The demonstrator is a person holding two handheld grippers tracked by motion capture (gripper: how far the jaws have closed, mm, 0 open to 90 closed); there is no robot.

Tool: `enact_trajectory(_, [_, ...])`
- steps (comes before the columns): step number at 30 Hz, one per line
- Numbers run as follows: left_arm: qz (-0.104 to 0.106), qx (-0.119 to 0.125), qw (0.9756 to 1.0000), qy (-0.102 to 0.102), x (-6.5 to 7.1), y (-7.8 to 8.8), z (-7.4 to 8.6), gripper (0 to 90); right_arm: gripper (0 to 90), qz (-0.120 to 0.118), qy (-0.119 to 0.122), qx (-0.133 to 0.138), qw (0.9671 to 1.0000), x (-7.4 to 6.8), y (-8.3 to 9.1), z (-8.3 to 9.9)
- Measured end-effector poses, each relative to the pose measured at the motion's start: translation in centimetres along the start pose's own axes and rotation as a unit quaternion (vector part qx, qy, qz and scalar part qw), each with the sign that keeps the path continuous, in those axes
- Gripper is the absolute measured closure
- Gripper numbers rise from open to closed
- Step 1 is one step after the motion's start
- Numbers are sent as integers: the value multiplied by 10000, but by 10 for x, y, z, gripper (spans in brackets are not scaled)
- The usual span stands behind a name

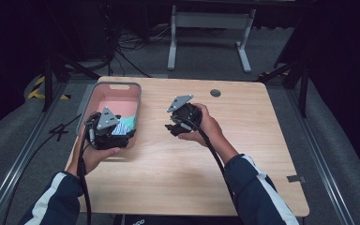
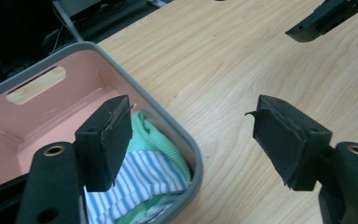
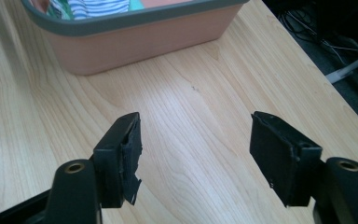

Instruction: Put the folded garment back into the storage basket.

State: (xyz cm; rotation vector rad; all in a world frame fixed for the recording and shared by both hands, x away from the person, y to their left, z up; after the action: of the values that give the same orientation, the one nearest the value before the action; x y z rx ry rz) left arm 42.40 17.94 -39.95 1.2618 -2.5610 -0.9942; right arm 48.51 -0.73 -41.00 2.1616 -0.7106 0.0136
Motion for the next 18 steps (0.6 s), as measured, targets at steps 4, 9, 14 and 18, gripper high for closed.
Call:
enact_trajectory(4, [88, 53, 9999, -95, 12, -2, -3, 256, 347, 64, 31, -69, 10000, 2, 7, 10])
enact_trajectory(9, [163, 93, 9996, -215, 23, -4, -5, 248, 346, 108, 21, -121, 9999, 5, 14, 23])
enact_trajectory(14, [312, 108, 9990, -312, 37, -9, -5, 231, 343, 89, 12, -165, 9998, 6, 18, 32])
enact_trajectory(18, [422, 23, 9978, -501, 48, -14, -3, 215, 338, 161, -30, -192, 9997, 9, 25, 42])
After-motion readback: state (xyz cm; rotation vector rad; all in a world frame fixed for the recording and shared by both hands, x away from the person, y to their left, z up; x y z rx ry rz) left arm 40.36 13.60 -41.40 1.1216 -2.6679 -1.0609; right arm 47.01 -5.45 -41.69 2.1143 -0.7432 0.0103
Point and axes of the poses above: each handheld gripper's, and its own axes: y roughly backward along the jaws, z roughly out of its underside, x roughly to its right, the point moved 8 cm from there along -y, roughly forward along the jaws, and after that the axes turned 1 degree about -x, right-handed, at the moved point
